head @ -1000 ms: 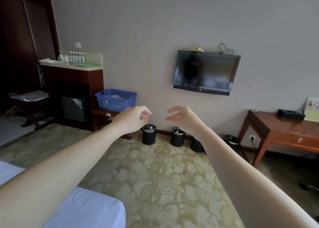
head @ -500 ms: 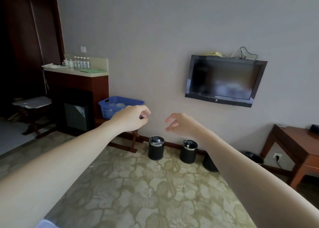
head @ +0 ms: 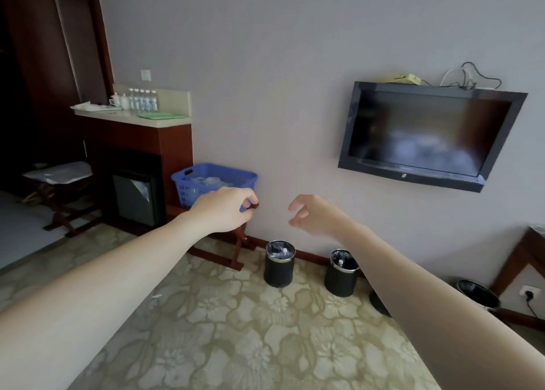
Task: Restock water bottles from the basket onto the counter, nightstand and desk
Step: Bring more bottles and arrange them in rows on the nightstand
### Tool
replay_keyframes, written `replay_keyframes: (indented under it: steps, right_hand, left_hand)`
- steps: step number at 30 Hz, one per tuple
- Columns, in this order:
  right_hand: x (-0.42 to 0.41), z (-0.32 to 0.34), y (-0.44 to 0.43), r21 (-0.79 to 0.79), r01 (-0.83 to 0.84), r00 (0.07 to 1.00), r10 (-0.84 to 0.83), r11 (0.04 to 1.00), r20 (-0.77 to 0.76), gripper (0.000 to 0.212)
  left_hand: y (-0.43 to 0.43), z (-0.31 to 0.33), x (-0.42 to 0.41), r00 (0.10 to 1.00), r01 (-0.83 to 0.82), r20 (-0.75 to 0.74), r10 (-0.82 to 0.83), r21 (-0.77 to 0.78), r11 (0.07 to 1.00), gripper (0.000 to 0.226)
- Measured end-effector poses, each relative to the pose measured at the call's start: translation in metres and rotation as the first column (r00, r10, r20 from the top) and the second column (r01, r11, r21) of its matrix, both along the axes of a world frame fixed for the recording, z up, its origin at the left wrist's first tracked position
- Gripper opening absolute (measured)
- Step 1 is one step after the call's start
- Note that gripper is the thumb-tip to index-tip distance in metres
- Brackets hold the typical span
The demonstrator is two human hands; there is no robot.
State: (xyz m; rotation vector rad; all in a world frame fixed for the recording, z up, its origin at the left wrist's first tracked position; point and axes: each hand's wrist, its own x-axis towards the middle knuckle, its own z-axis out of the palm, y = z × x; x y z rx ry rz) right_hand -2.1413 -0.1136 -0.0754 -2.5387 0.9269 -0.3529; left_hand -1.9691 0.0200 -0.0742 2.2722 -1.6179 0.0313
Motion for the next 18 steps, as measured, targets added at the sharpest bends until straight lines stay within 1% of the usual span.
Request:
replay_keyframes:
  steps: [6, 10, 13, 15, 18]
  right_hand:
    - [0.052, 0.016, -0.106, -0.043, -0.043, 0.999, 0.042, 0.998, -0.027, 0.030]
    - [0.094, 0.022, -0.160, -0.077, -0.116, 0.993, 0.113, 0.990, -0.039, 0.032]
    - [0.132, 0.011, -0.187, -0.069, -0.217, 0.975, 0.212, 0.974, -0.064, 0.030]
    - [0.159, 0.003, -0.201, -0.044, -0.240, 0.970, 0.237, 0.970, -0.060, 0.028]
    - [0.204, -0.005, -0.217, -0.010, -0.276, 0.960, 0.274, 0.961, -0.060, 0.032]
  left_hand:
    - [-0.102, 0.012, 0.042, 1.000, -0.026, 0.003, 0.026, -0.035, 0.999, 0.032]
    - [-0.156, 0.018, 0.073, 0.996, -0.071, 0.050, 0.073, -0.032, 0.997, 0.033]
    - [-0.178, 0.010, 0.099, 0.988, -0.128, 0.084, 0.128, -0.008, 0.992, 0.035]
    - [-0.186, 0.004, 0.117, 0.982, -0.164, 0.095, 0.163, 0.009, 0.986, 0.035]
    - [-0.193, -0.001, 0.153, 0.972, -0.214, 0.100, 0.211, 0.022, 0.977, 0.035]
